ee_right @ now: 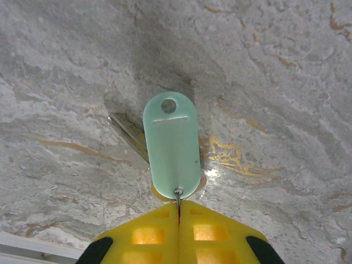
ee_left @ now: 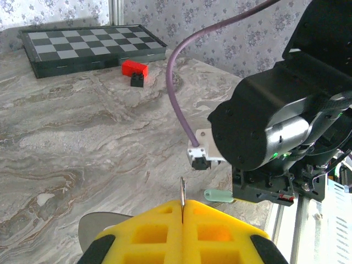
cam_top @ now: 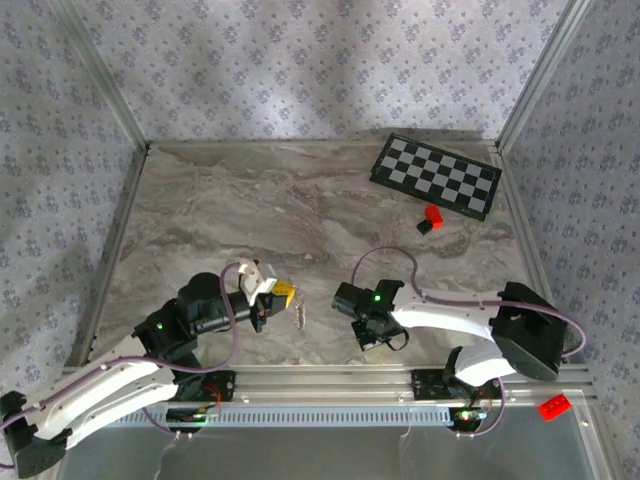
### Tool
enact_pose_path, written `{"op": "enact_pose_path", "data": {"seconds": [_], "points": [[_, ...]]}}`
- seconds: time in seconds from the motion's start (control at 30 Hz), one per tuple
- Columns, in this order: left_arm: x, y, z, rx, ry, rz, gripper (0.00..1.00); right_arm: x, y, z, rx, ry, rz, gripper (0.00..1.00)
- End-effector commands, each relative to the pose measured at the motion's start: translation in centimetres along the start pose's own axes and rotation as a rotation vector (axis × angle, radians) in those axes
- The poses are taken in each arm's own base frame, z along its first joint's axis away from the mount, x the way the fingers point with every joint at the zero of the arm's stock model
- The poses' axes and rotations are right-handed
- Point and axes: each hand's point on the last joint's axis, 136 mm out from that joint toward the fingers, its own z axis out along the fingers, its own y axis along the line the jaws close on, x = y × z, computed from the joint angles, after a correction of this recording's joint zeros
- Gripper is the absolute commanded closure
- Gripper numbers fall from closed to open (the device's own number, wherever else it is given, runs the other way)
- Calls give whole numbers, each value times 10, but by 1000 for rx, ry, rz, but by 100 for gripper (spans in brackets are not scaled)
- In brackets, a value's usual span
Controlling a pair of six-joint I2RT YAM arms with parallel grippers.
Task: Put the keys on the keyring
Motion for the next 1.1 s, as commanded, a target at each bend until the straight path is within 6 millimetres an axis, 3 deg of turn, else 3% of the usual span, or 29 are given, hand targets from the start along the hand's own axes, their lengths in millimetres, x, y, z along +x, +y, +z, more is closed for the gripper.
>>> {"op": "enact_pose_path", "data": {"seconds": [0.0,0.23,0.53,0.67,0.9,1.07], "points": [[-21,-7,-5,33,-86,8,100,13,-8,-4,64,105,-45,96],[-21,-7,-8,33,-113,6,100,18,-10,-7,88,220,-112,96],[-19,-7,-12,39,-141,-5,100,-1,-6,-4,82,214,-119,89],[-17,-7,-13,41,-144,-8,100,-8,-2,-6,61,184,-113,78],[-22,-7,-13,34,-141,-3,100,-20,-7,-27,46,37,-59,54],[-21,-7,-12,38,-135,-6,100,-6,-14,-30,11,-22,37,41]]}}
